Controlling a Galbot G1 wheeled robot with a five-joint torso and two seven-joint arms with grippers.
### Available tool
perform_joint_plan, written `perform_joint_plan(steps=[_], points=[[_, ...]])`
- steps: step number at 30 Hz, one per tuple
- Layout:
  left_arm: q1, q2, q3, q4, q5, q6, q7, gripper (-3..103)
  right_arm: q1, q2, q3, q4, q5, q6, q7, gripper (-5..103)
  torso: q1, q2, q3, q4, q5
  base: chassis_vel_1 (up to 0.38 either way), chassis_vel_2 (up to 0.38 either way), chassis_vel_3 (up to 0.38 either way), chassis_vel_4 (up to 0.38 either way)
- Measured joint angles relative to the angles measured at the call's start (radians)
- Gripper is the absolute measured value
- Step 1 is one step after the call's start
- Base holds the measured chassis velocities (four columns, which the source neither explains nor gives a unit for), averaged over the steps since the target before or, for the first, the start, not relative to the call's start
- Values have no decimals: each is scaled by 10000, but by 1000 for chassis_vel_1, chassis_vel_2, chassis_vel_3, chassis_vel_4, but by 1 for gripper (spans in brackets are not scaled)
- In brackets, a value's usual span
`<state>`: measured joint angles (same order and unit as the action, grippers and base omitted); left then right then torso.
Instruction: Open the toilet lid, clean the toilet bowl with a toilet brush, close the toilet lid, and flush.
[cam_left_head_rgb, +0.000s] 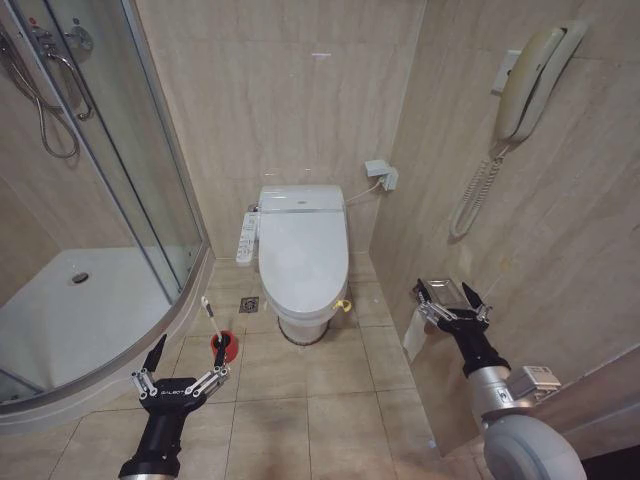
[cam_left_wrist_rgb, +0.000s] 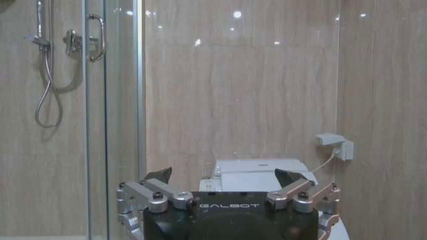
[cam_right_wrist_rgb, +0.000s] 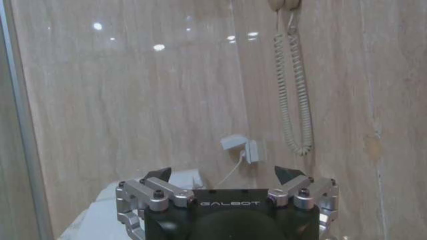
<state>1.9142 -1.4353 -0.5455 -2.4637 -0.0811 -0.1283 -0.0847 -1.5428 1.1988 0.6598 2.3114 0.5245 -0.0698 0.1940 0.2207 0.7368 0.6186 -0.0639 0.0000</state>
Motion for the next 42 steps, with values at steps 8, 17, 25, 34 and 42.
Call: perform_joint_plan(steps=[8, 17, 25, 34, 42], points=[[0, 0, 0, 0, 0, 0, 0, 100, 47, -20, 17, 229, 95, -65, -267, 100, 0, 0, 0, 0, 0, 0, 0, 0, 0], [0, 0, 0, 0, 0, 0, 0, 100, 63, -55, -26, 201, 233, -41, -344, 100, -2, 1, -1, -1, -1, -34, 27, 39, -29], [0, 0, 0, 0, 0, 0, 0, 100, 47, -74, -26, 161, 250, -38, -348, 100, 0, 1, 0, 1, -3, -163, 180, 179, -166], [0, -1, 1, 0, 0, 0, 0, 100, 97, -26, -44, -26, 216, 209, -335, 100, 2, 0, 0, 1, 1, -255, 252, 243, -258], [0, 1, -1, 0, 0, 0, 0, 100, 48, 24, -67, -172, 175, 459, -340, 100, 8, -4, 3, 4, -3, -168, 192, 173, -158]])
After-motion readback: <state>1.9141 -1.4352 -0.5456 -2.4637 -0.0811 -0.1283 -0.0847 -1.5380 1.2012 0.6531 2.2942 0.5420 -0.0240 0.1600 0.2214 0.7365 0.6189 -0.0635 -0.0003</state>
